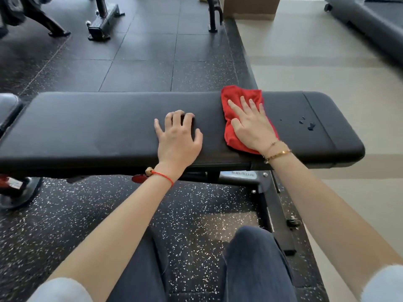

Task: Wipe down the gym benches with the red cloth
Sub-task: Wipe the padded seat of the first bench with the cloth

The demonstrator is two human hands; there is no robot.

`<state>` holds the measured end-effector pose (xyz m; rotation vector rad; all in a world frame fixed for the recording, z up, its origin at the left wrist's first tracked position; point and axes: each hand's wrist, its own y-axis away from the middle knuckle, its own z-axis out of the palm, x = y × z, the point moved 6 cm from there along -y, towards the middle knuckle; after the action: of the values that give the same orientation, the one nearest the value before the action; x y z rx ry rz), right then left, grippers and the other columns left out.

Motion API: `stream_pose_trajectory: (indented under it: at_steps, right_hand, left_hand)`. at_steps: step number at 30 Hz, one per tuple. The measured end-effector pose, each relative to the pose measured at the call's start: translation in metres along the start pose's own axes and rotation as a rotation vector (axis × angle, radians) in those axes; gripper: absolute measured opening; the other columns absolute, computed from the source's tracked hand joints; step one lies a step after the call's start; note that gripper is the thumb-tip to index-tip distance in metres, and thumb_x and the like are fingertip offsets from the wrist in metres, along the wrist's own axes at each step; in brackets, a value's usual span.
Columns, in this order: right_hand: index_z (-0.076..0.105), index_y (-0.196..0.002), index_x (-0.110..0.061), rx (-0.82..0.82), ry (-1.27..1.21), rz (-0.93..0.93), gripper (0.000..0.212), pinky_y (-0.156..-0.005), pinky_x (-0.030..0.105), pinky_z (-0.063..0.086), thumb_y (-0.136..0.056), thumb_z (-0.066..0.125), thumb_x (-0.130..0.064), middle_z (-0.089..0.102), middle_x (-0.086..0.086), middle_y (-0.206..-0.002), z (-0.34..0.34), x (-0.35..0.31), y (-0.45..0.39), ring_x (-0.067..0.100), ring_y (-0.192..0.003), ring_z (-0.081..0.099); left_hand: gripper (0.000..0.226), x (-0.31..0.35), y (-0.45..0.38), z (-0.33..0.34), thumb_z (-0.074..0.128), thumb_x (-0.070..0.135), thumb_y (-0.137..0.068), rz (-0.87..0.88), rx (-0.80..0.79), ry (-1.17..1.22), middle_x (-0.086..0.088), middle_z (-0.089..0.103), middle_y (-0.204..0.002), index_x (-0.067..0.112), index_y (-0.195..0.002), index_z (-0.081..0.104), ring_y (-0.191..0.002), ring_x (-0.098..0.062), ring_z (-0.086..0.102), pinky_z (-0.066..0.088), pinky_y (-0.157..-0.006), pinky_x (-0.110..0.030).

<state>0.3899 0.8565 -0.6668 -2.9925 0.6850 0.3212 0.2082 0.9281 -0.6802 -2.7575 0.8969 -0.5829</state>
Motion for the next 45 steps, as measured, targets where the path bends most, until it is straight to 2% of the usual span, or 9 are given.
stream_pose_trajectory:
  at_steps: [3, 6, 15, 21, 26, 30, 35, 40, 45]
  right_hand:
    - [0.020, -0.155, -0.031, 0.076, 0.018, -0.131, 0.058, -0.123, 0.042, -0.003, -0.099, 0.036, -0.029, 0.012, 0.008, -0.163, 0.000, 0.002, 0.037, 0.027, -0.151, 0.007]
    - [0.020, -0.154, -0.036, 0.070, -0.001, -0.189, 0.058, -0.123, 0.040, -0.003, -0.099, 0.037, -0.031, 0.014, 0.003, -0.163, 0.001, 0.013, 0.052, 0.024, -0.151, 0.008]
    - [0.015, -0.155, -0.030, -0.004, 0.038, -0.155, 0.057, -0.122, 0.045, -0.005, -0.100, 0.029, -0.033, 0.006, 0.010, -0.164, 0.002, -0.006, -0.025, 0.030, -0.151, 0.003]
    - [0.020, -0.153, -0.036, 0.047, 0.012, -0.358, 0.058, -0.123, 0.043, -0.001, -0.098, 0.036, -0.033, 0.015, 0.002, -0.163, 0.005, -0.010, 0.034, 0.023, -0.151, 0.010]
    - [0.022, -0.152, -0.039, 0.042, -0.013, -0.244, 0.056, -0.123, 0.042, -0.005, -0.098, 0.036, -0.032, 0.015, -0.002, -0.163, -0.001, 0.019, 0.018, 0.022, -0.151, 0.008]
    - [0.018, -0.154, -0.033, 0.000, -0.002, -0.115, 0.056, -0.122, 0.045, -0.005, -0.100, 0.031, -0.032, 0.008, 0.006, -0.164, -0.001, 0.005, -0.038, 0.029, -0.151, 0.005]
    - [0.019, -0.155, -0.029, 0.022, -0.001, -0.228, 0.058, -0.122, 0.042, -0.001, -0.099, 0.034, -0.030, 0.011, 0.010, -0.163, 0.010, -0.042, -0.034, 0.028, -0.150, 0.012]
    - [0.023, -0.153, -0.034, 0.085, 0.009, -0.357, 0.059, -0.123, 0.040, 0.004, -0.096, 0.038, -0.032, 0.019, 0.003, -0.162, 0.011, -0.031, 0.023, 0.023, -0.150, 0.018]
    - [0.027, -0.152, -0.034, 0.065, -0.020, -0.204, 0.057, -0.123, 0.041, 0.002, -0.097, 0.040, -0.027, 0.019, 0.003, -0.162, -0.002, 0.022, 0.000, 0.025, -0.150, 0.014]
  left_hand:
    - [0.037, 0.001, 0.002, -0.001, 0.046, 0.038, -0.093, 0.001, 0.026, 0.004, 0.000, 0.049, -0.136, 0.025, -0.126, 0.053, -0.135, -0.024, 0.038, 0.020, -0.117, -0.061]
    - [0.037, 0.002, 0.004, -0.002, 0.048, 0.037, -0.094, 0.000, 0.042, 0.024, 0.000, 0.051, -0.136, 0.024, -0.128, 0.054, -0.135, -0.023, 0.039, 0.019, -0.118, -0.061]
    - [0.037, 0.005, 0.003, -0.009, 0.055, 0.033, -0.090, -0.013, 0.084, 0.033, 0.000, 0.057, -0.133, 0.024, -0.125, 0.061, -0.132, -0.022, 0.045, 0.023, -0.117, -0.058]
    - [0.037, 0.005, 0.003, -0.008, 0.057, 0.031, -0.091, -0.009, 0.077, 0.044, 0.000, 0.057, -0.135, 0.022, -0.127, 0.061, -0.133, -0.022, 0.044, 0.021, -0.118, -0.057]
    - [0.039, 0.005, 0.004, -0.008, 0.056, 0.030, -0.092, 0.003, 0.071, 0.039, -0.001, 0.055, -0.137, 0.021, -0.130, 0.059, -0.135, -0.022, 0.042, 0.020, -0.119, -0.057]
    - [0.040, 0.006, 0.003, -0.007, 0.056, 0.031, -0.092, -0.008, 0.060, 0.028, 0.000, 0.054, -0.139, 0.022, -0.131, 0.059, -0.137, -0.021, 0.041, 0.020, -0.119, -0.057]
    - [0.041, 0.004, 0.003, -0.007, 0.056, 0.032, -0.092, -0.005, 0.066, 0.025, 0.001, 0.055, -0.139, 0.023, -0.131, 0.059, -0.137, -0.020, 0.041, 0.021, -0.118, -0.056]
    - [0.041, 0.002, 0.003, -0.006, 0.056, 0.030, -0.092, 0.004, 0.068, 0.028, 0.000, 0.054, -0.141, 0.022, -0.132, 0.059, -0.138, -0.021, 0.041, 0.020, -0.119, -0.056]
    - [0.041, 0.003, 0.005, -0.007, 0.054, 0.031, -0.094, 0.011, 0.056, 0.033, -0.001, 0.053, -0.143, 0.022, -0.134, 0.058, -0.140, -0.021, 0.040, 0.019, -0.120, -0.057]
